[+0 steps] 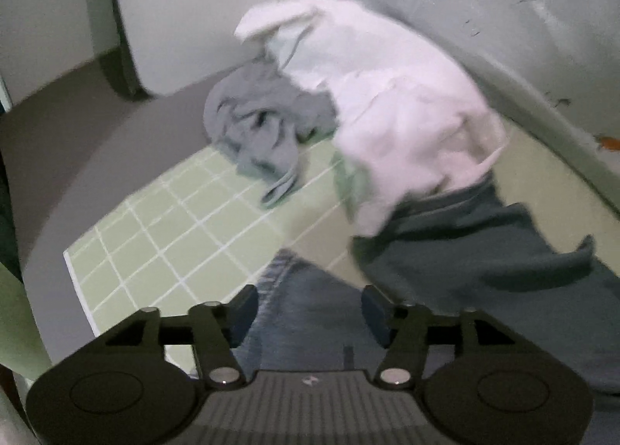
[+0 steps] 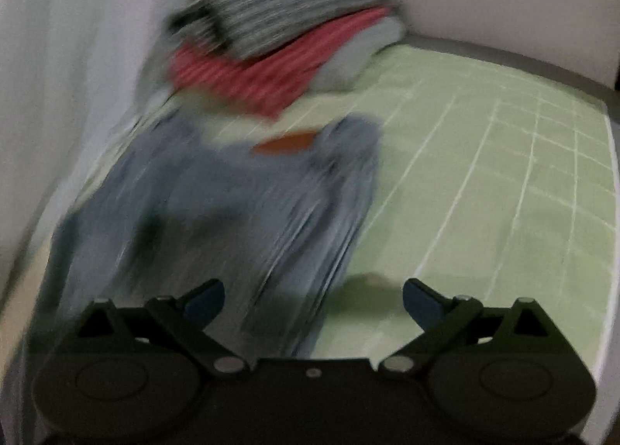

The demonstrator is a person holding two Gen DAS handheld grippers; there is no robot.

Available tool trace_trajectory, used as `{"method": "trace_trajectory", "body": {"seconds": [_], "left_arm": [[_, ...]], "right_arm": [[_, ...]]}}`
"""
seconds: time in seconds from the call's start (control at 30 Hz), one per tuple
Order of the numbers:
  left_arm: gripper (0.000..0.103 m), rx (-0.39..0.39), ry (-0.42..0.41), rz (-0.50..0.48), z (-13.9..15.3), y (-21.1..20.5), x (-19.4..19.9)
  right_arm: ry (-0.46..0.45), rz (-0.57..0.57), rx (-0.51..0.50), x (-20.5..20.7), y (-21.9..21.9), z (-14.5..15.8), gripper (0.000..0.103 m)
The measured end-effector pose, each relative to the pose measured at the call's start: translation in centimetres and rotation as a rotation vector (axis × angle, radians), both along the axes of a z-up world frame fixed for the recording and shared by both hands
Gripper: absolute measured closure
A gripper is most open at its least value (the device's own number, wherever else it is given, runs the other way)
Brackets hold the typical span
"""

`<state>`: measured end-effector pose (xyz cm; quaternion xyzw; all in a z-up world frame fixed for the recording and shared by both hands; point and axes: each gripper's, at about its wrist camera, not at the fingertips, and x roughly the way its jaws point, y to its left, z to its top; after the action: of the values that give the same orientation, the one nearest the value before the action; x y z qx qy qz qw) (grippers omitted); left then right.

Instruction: Fold clothes

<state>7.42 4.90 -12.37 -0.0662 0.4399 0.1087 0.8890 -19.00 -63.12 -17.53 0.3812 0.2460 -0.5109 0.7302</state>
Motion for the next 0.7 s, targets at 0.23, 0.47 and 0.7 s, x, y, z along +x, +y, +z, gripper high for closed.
{"method": "trace_trajectory", "body": {"seconds": [0.23, 0.47, 0.7], "left_arm": [[0.033, 0.03, -0.042, -0.127, 2.3, -7.5, -1.5], [0.033, 0.031, -0.02, -0.243, 1.5, -15.2, -2.5], [0.033, 0.032, -0.002, -0.28, 0.6, -17.1, -2.5]], "right_arm": [[-0.094, -0.039, 0.006, 0.1, -8.0, -1.2, 0.04], [-0.031, 0.031, -0.065, -3.0, -8.2, -0.5, 0.081], [0.191, -0.031, -0.116, -8.6, -7.9, -0.6, 0.077]]}}
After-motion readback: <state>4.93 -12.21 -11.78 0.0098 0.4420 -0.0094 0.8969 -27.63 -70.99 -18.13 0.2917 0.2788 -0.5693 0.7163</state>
